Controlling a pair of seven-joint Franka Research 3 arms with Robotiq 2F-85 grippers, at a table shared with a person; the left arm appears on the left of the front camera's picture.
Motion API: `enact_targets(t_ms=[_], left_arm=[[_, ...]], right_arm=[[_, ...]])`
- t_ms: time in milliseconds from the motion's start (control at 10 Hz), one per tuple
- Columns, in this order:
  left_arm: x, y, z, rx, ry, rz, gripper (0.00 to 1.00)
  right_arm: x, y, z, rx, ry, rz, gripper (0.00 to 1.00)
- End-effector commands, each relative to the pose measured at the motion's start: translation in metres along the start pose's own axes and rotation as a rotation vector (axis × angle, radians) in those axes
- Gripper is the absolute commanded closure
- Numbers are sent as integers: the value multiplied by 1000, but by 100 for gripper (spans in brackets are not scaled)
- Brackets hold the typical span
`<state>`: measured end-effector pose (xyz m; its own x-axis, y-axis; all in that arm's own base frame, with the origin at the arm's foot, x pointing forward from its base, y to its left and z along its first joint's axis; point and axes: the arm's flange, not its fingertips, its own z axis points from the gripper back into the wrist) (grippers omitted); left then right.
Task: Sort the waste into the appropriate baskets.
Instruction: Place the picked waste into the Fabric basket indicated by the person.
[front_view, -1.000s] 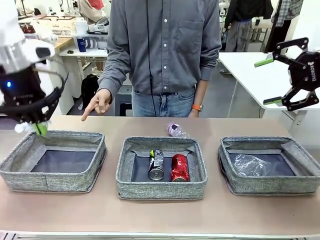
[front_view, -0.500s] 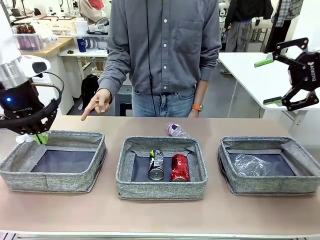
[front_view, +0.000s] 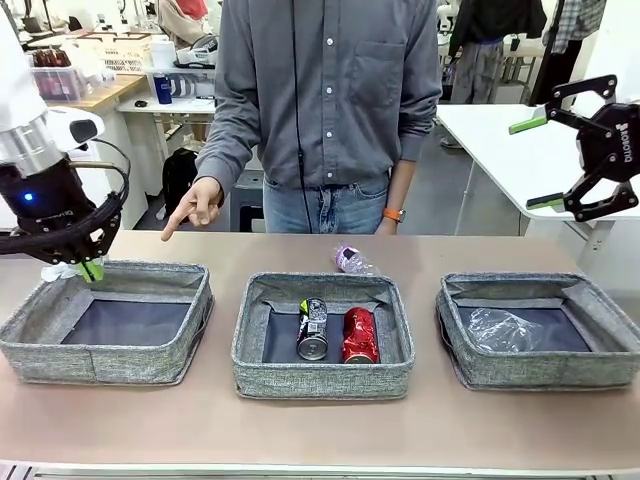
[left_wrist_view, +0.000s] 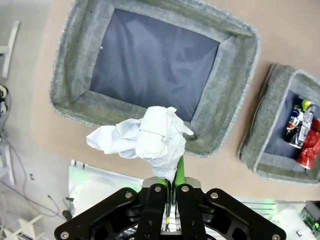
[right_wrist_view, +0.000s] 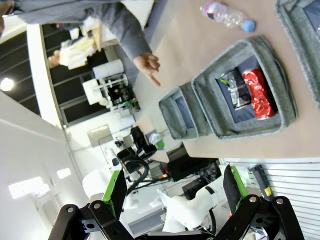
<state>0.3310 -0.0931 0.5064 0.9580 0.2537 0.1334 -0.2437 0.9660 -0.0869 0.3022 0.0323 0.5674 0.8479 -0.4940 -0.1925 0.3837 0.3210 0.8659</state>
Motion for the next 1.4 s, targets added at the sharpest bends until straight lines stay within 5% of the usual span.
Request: enact_targets(t_ms=[0, 100, 200, 300, 600, 900, 1100, 1200, 1300], left_arm=[[1, -2, -10, 0, -13, 48, 85], [2, -4, -9, -28, -30, 66, 42], [3, -3, -9, -39, -32, 77, 27], [2, -3, -10, -26, -29, 71, 0], [3, -1, -7, -36, -42, 80, 7], [6, -12, 16, -150, 0, 78, 0], [10, -27, 46, -480, 169, 13, 0], [13, -26, 54, -775, 229, 23, 0], [17, -21, 51, -920, 343, 80, 0]], right_arm=[[0, 1, 0, 9, 5, -1, 0], [0, 1, 0, 9, 5, -1, 0], [0, 1, 0, 9, 5, -1, 0], [0, 1, 0, 9, 5, -1, 0], [0, 1, 0, 9, 5, -1, 0], [0, 1, 0, 9, 5, -1, 0], [0, 1, 0, 9, 5, -1, 0], [0, 1, 0, 9, 5, -1, 0], [0, 1, 0, 9, 5, -1, 0]])
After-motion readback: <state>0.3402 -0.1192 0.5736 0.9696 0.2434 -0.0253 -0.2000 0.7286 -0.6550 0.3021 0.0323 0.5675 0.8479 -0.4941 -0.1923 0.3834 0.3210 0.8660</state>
